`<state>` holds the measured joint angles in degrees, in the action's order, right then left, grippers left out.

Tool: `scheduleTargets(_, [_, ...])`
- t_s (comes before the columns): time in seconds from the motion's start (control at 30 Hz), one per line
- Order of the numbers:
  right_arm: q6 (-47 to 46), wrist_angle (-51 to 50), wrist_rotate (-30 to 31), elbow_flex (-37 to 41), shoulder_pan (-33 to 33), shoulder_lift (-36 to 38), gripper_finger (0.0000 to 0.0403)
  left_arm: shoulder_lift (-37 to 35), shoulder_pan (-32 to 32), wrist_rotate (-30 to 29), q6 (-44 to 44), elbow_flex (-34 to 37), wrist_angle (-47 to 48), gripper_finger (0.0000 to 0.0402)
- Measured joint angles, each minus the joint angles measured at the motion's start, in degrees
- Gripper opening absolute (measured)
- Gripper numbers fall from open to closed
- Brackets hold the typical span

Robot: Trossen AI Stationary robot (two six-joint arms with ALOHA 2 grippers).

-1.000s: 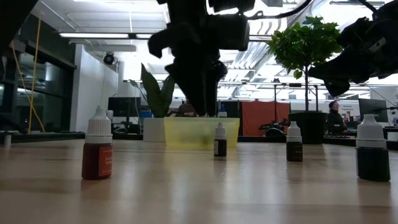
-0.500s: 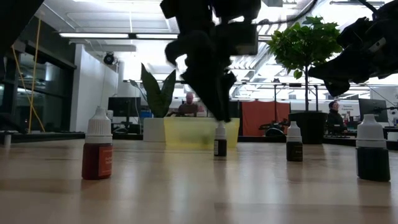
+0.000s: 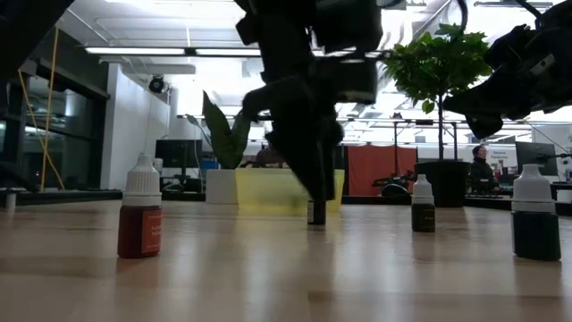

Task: Pick & Place food coloring
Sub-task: Put the small red food coloring bottle into the yellow bin

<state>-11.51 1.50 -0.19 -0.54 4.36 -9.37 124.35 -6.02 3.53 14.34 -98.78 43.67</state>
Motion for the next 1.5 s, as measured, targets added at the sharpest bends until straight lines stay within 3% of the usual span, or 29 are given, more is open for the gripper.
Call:
scheduleTargets(0.4, [0.0, 0.0, 0.0, 0.02, -0.01, 0.03, 0.0, 0.25, 0.0, -0.04, -0.05, 0.07, 1.99, 0.0199])
scheduleTargets(0.77, [0.0, 0.0, 0.0, 0.01, 0.0, 0.02, 0.0, 0.24, 0.04, -0.04, -1.32, -1.33, 3.45, 0.0114])
scheduleTargets(1.2, [0.01, 0.0, 0.0, 0.0, 0.0, 0.02, 0.0, 0.2, 0.07, 0.12, -2.89, -1.44, 3.38, 0.005])
scheduleTargets(1.5, [0.0, 0.0, 0.0, 0.02, 0.0, 0.0, 0.0, -2.23, 0.37, 0.43, -8.55, -3.98, 8.79, 0.0041])
